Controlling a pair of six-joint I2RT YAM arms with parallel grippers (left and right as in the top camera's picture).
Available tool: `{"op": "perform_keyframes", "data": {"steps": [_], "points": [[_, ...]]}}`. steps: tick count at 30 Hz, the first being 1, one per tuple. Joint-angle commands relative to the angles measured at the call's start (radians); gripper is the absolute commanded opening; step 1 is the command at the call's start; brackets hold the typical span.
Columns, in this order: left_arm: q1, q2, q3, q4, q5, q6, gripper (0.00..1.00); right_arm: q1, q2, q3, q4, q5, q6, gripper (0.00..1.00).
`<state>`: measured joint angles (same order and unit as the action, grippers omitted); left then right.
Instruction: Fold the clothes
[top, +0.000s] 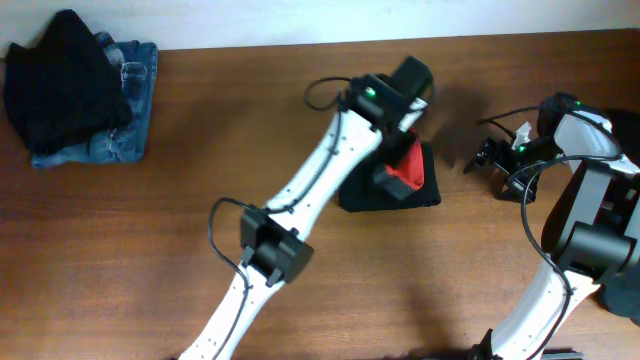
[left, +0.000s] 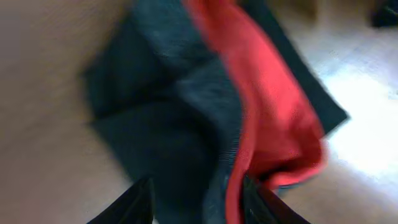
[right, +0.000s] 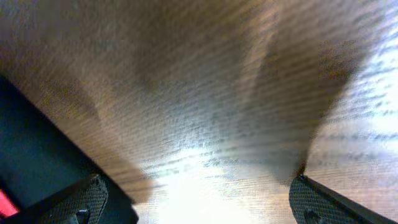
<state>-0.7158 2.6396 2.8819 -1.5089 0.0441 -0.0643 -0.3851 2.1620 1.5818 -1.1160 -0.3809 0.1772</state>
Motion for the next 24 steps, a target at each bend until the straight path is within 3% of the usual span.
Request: {"op": "perform_keyframes", "data": {"steps": [1,10,16,24], "points": [[0.108,-0.128,0.022,-0.011,-0.058,-0.003,0.51,-0.001,-0.119,0.021,-0.019,-0.083,-0.016,0.99],[0.329,-0.147,0.013,-0.125,-0.111,-0.100,0.53,0.060,-0.348,0.021,-0.067,-0.148,-0.016,0.99],[0.412,-0.147,0.007,-0.154,-0.090,-0.102,0.55,0.184,-0.389,0.021,-0.069,-0.187,-0.015,0.99],[0.446,-0.145,-0.103,-0.155,-0.093,-0.100,0.73,0.382,-0.349,0.018,0.023,-0.092,0.155,0.99]]}}
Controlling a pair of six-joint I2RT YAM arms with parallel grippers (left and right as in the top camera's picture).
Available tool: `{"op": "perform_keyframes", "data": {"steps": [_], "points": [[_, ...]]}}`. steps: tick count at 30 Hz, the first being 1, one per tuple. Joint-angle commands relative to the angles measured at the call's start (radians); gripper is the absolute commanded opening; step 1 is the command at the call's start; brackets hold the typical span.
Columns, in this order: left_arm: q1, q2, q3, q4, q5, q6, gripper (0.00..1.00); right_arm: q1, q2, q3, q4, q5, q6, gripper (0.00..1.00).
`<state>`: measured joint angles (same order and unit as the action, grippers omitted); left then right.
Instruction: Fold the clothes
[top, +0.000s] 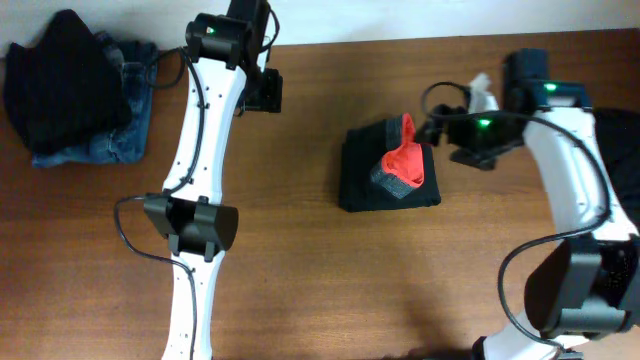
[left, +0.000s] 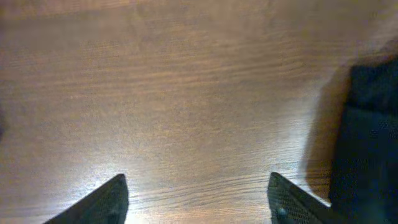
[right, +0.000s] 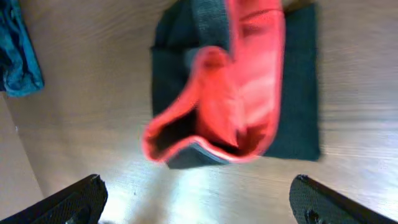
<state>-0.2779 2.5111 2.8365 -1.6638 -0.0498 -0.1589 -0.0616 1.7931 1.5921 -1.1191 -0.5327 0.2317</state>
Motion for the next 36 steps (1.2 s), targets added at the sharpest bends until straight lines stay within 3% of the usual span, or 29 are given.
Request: {"op": "perform_keyframes", "data": {"steps": [1,12,26,30,33,36], "points": [[0.008,-0.017,-0.086,0.006,0.000,-0.005,0.74,0.080,0.025,0.008,0.044,0.071,0.121,0.99],[0.008,-0.017,-0.420,0.136,0.001,-0.005,0.75,0.211,0.095,0.007,0.126,0.130,0.257,0.99],[0.004,-0.017,-0.452,0.167,0.005,-0.006,0.75,0.212,0.147,0.005,0.152,0.154,0.275,1.00],[-0.001,-0.017,-0.452,0.168,0.006,-0.006,0.75,0.213,0.148,0.002,0.152,0.195,0.275,0.87],[-0.002,-0.017,-0.452,0.168,0.006,-0.006,0.75,0.213,0.153,-0.001,0.152,0.205,0.275,0.69],[-0.002,-0.017,-0.452,0.169,0.006,-0.006,0.75,0.213,0.164,-0.001,0.152,0.205,0.275,0.64]]}}
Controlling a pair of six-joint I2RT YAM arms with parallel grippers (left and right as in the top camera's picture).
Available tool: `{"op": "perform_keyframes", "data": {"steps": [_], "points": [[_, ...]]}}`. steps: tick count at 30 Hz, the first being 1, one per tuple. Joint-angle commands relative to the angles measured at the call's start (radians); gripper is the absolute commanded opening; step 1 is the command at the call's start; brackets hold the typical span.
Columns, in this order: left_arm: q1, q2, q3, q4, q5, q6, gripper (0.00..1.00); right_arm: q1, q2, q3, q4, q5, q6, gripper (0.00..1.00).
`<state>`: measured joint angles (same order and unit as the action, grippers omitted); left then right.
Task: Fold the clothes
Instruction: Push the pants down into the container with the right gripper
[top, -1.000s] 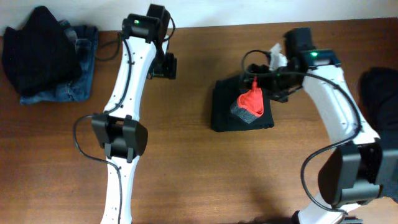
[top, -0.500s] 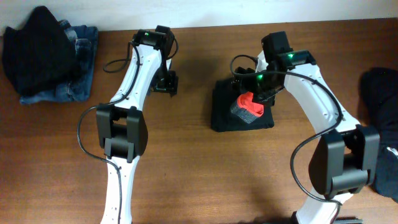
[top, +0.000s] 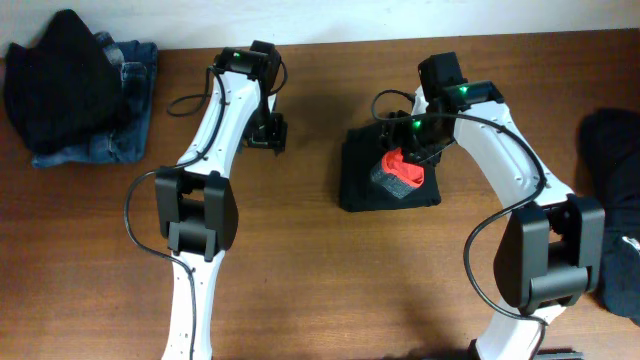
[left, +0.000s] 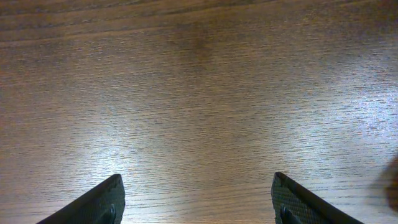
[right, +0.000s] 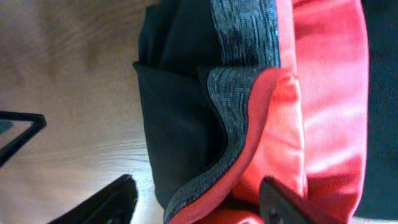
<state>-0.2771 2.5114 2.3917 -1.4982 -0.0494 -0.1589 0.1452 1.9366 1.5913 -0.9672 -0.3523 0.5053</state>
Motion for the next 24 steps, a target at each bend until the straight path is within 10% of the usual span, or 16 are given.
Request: {"op": "perform_keyframes", "data": {"steps": [1,13,24], "points": [[-0.003,-0.017,-0.007,0.003,0.005,-0.005,0.75,0.006,0.029,0.000,0.000,0.024,0.002,0.60],[-0.004,-0.017,-0.007,0.003,0.005,-0.005,0.75,0.003,0.055,0.000,0.001,0.047,0.002,0.21],[-0.004,-0.017,-0.007,0.011,0.005,-0.005,0.75,0.003,0.055,0.000,-0.076,0.305,-0.003,0.21]]}}
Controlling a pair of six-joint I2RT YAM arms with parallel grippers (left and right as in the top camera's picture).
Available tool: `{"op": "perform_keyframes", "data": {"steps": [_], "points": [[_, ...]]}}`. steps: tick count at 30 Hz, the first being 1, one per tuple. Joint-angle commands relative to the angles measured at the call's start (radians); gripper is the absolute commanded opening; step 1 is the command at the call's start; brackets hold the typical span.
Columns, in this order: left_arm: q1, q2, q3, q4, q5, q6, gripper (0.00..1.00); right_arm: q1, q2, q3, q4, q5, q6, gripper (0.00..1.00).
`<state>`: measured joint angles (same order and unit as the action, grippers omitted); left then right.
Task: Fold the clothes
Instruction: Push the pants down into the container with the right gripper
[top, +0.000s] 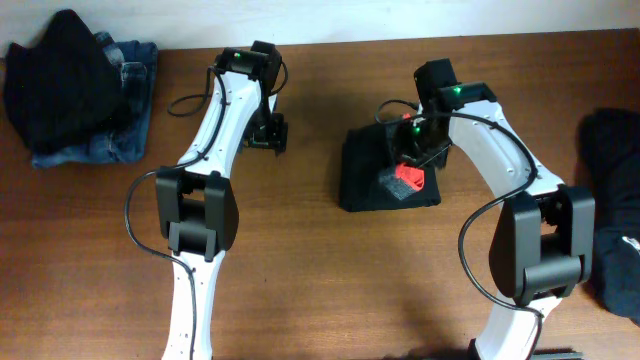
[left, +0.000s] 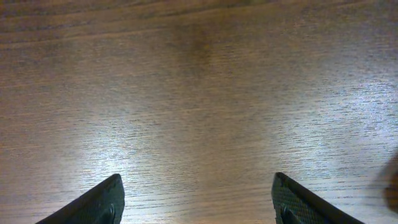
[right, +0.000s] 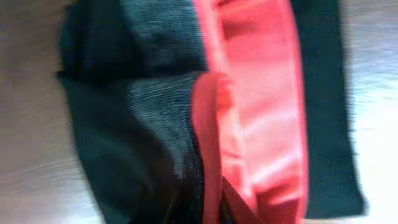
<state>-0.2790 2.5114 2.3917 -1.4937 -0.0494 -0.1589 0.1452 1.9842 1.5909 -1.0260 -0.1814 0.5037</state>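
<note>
A black garment with a red lining (top: 388, 185) lies folded into a small square in the middle of the table. A flap of it stands up, showing red (right: 261, 93) beside grey-black knit (right: 155, 106). My right gripper (top: 412, 150) is down on that flap, and in the right wrist view it (right: 210, 200) is shut on the garment's red-lined edge. My left gripper (top: 268, 135) hangs open over bare wood to the left of the garment, and in the left wrist view it (left: 196, 200) has nothing between its fingers.
A black garment piled on blue jeans (top: 75, 85) lies at the back left corner. Another dark garment (top: 610, 135) sits at the right edge. The table's back edge meets a pale wall (top: 330, 20).
My right gripper was open low over the raised flap. Now it is shut on the red-lined edge, slightly further back. The left arm has not moved.
First my left gripper was down at the black-and-red garment, with the right gripper open off to its right. Then the left arm stood far back to the left and the right gripper was beside the garment. Later the right gripper was open over the flap, and now grips it.
</note>
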Motion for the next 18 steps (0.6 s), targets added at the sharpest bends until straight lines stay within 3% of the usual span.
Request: {"op": "perform_keyframes", "data": {"steps": [1,5,9,18], "points": [[-0.003,-0.017,-0.007,0.010,0.005,-0.005,0.76,0.003,0.007,0.001,-0.024,0.156,-0.002,0.21],[-0.002,-0.017,-0.007,0.016,0.005,-0.005,0.76,0.003,0.007,0.001,-0.040,0.229,-0.002,0.19],[-0.003,-0.017,-0.009,0.017,0.005,-0.005,0.76,0.003,0.007,0.001,-0.048,0.283,-0.001,0.07],[-0.003,-0.017,-0.009,0.017,0.005,-0.005,0.76,0.003,0.007,0.000,-0.082,0.393,-0.001,0.04]]}}
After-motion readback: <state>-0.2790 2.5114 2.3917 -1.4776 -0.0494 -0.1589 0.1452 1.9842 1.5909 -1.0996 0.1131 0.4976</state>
